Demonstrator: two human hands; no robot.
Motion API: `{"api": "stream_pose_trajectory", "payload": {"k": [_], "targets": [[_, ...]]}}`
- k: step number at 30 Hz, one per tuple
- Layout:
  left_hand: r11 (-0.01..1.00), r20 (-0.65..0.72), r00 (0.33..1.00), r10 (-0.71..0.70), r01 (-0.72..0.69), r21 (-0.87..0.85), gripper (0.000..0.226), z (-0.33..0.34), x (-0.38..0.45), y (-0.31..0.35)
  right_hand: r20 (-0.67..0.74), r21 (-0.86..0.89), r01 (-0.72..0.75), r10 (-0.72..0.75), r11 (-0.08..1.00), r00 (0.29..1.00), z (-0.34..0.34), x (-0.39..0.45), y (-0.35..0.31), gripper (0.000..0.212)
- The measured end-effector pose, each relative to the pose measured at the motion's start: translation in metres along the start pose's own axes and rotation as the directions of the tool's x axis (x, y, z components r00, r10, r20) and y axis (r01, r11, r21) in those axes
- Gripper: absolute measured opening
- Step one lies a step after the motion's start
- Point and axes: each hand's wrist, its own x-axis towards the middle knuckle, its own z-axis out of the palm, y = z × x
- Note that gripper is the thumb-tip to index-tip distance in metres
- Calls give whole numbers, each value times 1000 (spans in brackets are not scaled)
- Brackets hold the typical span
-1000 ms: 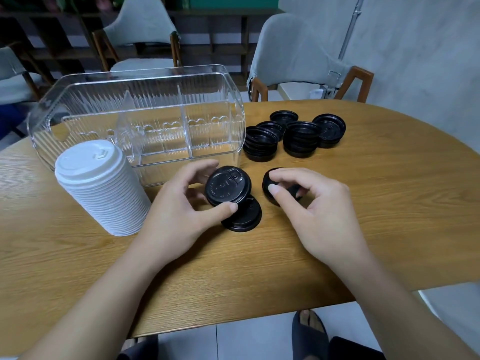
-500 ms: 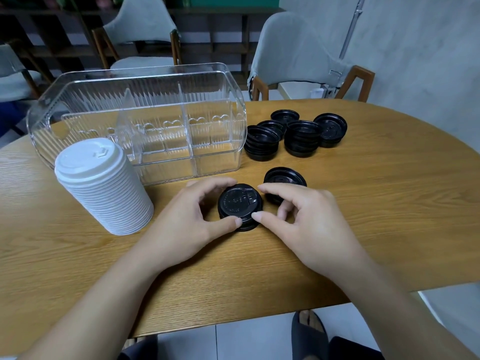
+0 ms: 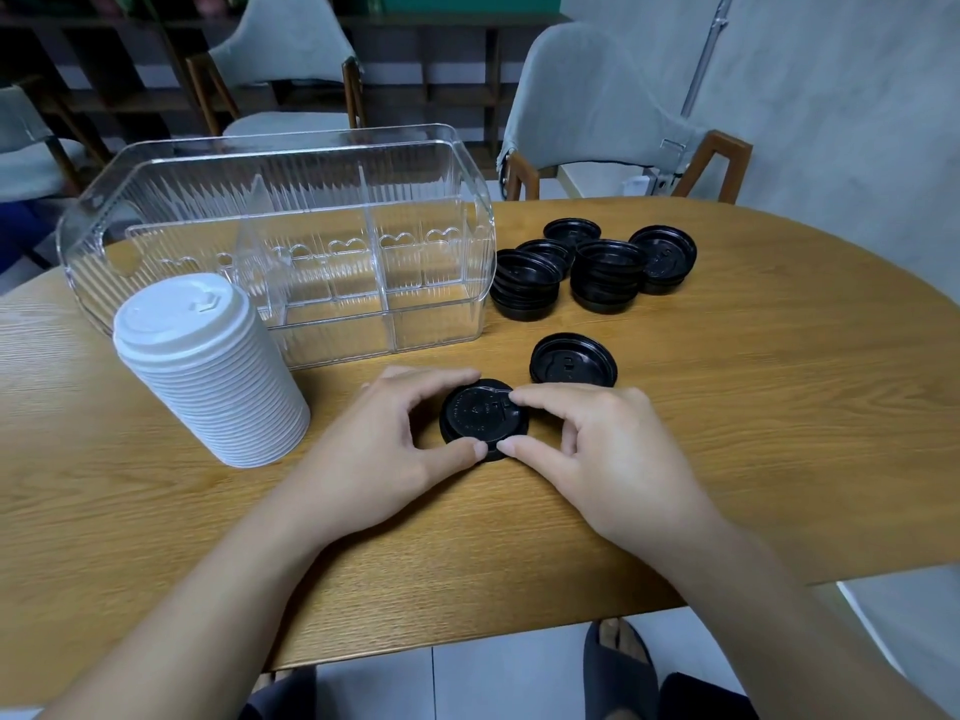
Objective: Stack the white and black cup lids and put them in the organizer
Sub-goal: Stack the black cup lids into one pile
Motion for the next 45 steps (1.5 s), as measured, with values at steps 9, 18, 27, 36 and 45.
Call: {"api": "stream_pose_trajectory", "payload": {"k": [9,18,27,36,45], "targets": [[999,24,1000,-7,6,36,73,1,-1,0,-41,50,-13,15,999,999,-2,-2,3,54],[996,-13,1000,-2,4,95,75,6,-1,7,-129,-176,-83,61,981,990,-18,6,33,45],[985,-16,999,39,-36,169,86,10,-1,6,-158,-291,-19,-29,956,987,-7,8,34,3],[984,2,999,41,-41,173,92,9,-1,3,-176,-133,-120,96,984,980,-10,10,31,19],[986,-10,999,50,-48,162,87,10,-1,5,-340,173,-62,118,983,933,-20,8,23,18]]}}
